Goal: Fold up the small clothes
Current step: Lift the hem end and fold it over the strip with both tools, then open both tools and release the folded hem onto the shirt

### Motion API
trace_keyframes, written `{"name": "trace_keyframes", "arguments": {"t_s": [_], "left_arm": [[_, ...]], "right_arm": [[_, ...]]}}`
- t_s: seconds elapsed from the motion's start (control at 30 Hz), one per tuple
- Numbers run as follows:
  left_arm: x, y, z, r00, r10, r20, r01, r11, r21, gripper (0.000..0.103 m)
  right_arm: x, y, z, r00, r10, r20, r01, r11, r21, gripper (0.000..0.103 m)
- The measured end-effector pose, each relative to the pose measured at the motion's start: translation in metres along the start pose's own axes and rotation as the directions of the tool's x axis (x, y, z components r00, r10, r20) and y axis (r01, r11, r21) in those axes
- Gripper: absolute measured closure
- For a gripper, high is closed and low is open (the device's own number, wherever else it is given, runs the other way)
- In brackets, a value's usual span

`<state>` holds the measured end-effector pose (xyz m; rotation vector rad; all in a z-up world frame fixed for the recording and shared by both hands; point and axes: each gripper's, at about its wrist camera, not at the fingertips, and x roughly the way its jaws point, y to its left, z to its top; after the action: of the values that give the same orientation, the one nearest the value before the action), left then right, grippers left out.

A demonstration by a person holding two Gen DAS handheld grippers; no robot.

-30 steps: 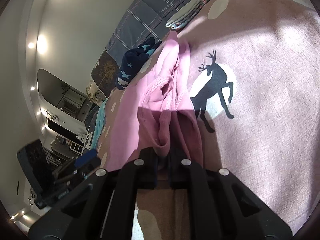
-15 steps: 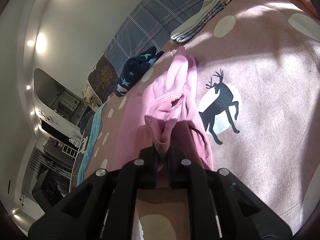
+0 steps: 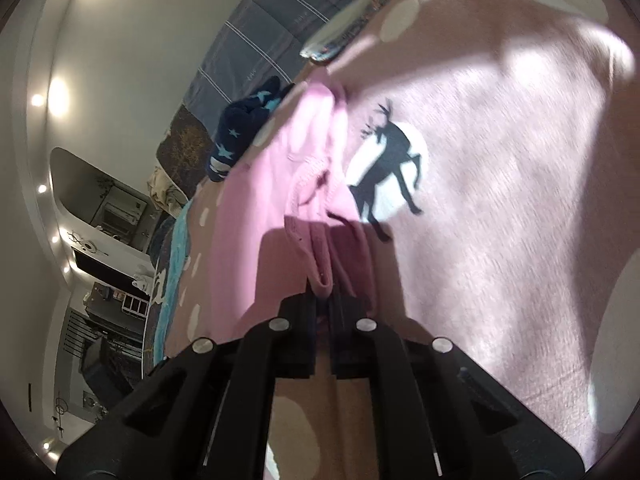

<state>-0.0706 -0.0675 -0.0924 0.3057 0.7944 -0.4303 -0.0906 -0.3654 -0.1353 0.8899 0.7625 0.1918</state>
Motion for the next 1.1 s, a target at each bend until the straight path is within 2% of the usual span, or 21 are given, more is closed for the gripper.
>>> {"name": "trace_keyframes", "arguments": {"t_s": [0.03, 0.1, 0.13, 0.17, 0.23, 0.27, 0.37, 0.4, 0.47, 0.5, 0.53, 0.57, 0.6, 0.63, 0.67, 0.7, 0.77, 0.83, 0.9, 0.97, 1.1], "left_arm": [[-0.002, -0.001, -0.001, 1.0, -0.016, -0.006, 0.016, 1.0, 0.013, 0.06], [-0.01, -0.003, -0.002, 0.998, -0.057, -0.025, 0.058, 0.998, 0.033, 0.076], [-0.014, -0.002, -0.001, 0.996, -0.08, -0.032, 0.081, 0.996, 0.03, 0.088], [-0.02, 0.0, 0.0, 0.992, -0.123, -0.035, 0.124, 0.992, 0.015, 0.095], [-0.036, 0.003, 0.006, 0.977, -0.213, -0.015, 0.213, 0.977, -0.011, 0.096], [-0.042, 0.003, 0.011, 0.972, -0.233, 0.007, 0.233, 0.972, -0.003, 0.096], [-0.049, -0.006, 0.036, 0.953, -0.288, 0.093, 0.286, 0.957, 0.038, 0.096], [-0.045, -0.007, 0.04, 0.952, -0.29, 0.101, 0.287, 0.957, 0.041, 0.096], [-0.017, -0.013, 0.049, 0.957, -0.28, 0.072, 0.279, 0.96, 0.023, 0.096], [0.001, -0.015, 0.047, 0.967, -0.251, 0.033, 0.251, 0.968, 0.015, 0.094], [0.016, -0.018, 0.044, 0.974, -0.225, -0.016, 0.225, 0.974, 0.013, 0.088], [0.03, -0.017, 0.039, 0.974, -0.222, -0.047, 0.223, 0.975, 0.008, 0.086], [0.031, -0.013, 0.034, 0.97, -0.242, -0.006, 0.242, 0.97, -0.004, 0.086], [0.028, -0.012, 0.031, 0.968, -0.25, 0.007, 0.25, 0.968, -0.003, 0.086], [0.025, -0.012, 0.032, 0.969, -0.248, 0.005, 0.248, 0.969, 0.009, 0.086], [0.022, -0.012, 0.034, 0.968, -0.252, -0.004, 0.252, 0.968, 0.008, 0.085], [0.017, -0.008, 0.041, 0.961, -0.275, -0.013, 0.275, 0.961, -0.009, 0.086], [0.008, 0.0, 0.05, 0.956, -0.291, 0.027, 0.291, 0.957, -0.003, 0.085], [0.007, 0.007, 0.063, 0.966, -0.251, 0.067, 0.252, 0.968, 0.0, 0.082], [0.012, 0.019, 0.078, 0.972, -0.218, 0.088, 0.222, 0.974, -0.04, 0.08], [0.04, 0.042, 0.105, 0.981, -0.178, 0.072, 0.185, 0.977, -0.109, 0.08]], "right_arm": [[0.0, -0.006, -0.003, 1.0, 0.016, -0.005, -0.016, 1.0, 0.016, 0.1], [-0.007, -0.004, -0.003, 1.0, 0.004, 0.006, -0.004, 1.0, -0.006, 0.098], [-0.011, 0.0, -0.003, 1.0, -0.011, 0.016, 0.011, 1.0, -0.025, 0.093], [-0.017, 0.006, -0.002, 0.999, -0.031, 0.039, 0.033, 0.998, -0.057, 0.09], [-0.032, 0.023, -0.001, 0.99, -0.082, 0.111, 0.097, 0.985, -0.141, 0.09], [-0.038, 0.031, 0.0, 0.987, -0.087, 0.137, 0.112, 0.977, -0.181, 0.09], [-0.041, 0.061, 0.002, 0.988, -0.038, 0.149, 0.084, 0.946, -0.314, 0.09], [-0.037, 0.073, 0.002, 0.99, -0.017, 0.141, 0.067, 0.93, -0.361, 0.09], [-0.025, 0.081, 0.004, 0.992, -0.005, 0.125, 0.054, 0.917, -0.396, 0.09], [-0.018, 0.081, 0.006, 0.993, -0.011, 0.114, 0.055, 0.917, -0.394, 0.09], [-0.007, 0.075, 0.008, 0.995, -0.038, 0.096, 0.072, 0.922, -0.38, 0.09], [0.004, 0.064, 0.009, 0.992, -0.091, 0.086, 0.116, 0.923, -0.367, 0.09], [0.011, 0.056, 0.009, 0.985, -0.145, 0.089, 0.168, 0.916, -0.364, 0.091], [0.02, 0.044, 0.007, 0.964, -0.245, 0.105, 0.266, 0.889, -0.374, 0.094], [0.023, 0.034, 0.005, 0.959, -0.261, 0.113, 0.284, 0.876, -0.39, 0.094], [0.02, 0.031, 0.003, 0.966, -0.23, 0.121, 0.26, 0.88, -0.397, 0.094], [0.014, 0.035, 0.005, 0.966, -0.238, 0.102, 0.258, 0.872, -0.415, 0.089], [0.006, 0.047, 0.012, 0.971, -0.215, 0.107, 0.24, 0.867, -0.436, 0.088], [-0.002, 0.066, 0.022, 0.98, -0.159, 0.116, 0.195, 0.86, -0.472, 0.084], [-0.005, 0.085, 0.036, 0.98, -0.138, 0.14, 0.191, 0.831, -0.522, 0.075], [0.015, 0.114, 0.066, 0.984, -0.137, 0.114, 0.178, 0.787, -0.591, 0.075]]}}
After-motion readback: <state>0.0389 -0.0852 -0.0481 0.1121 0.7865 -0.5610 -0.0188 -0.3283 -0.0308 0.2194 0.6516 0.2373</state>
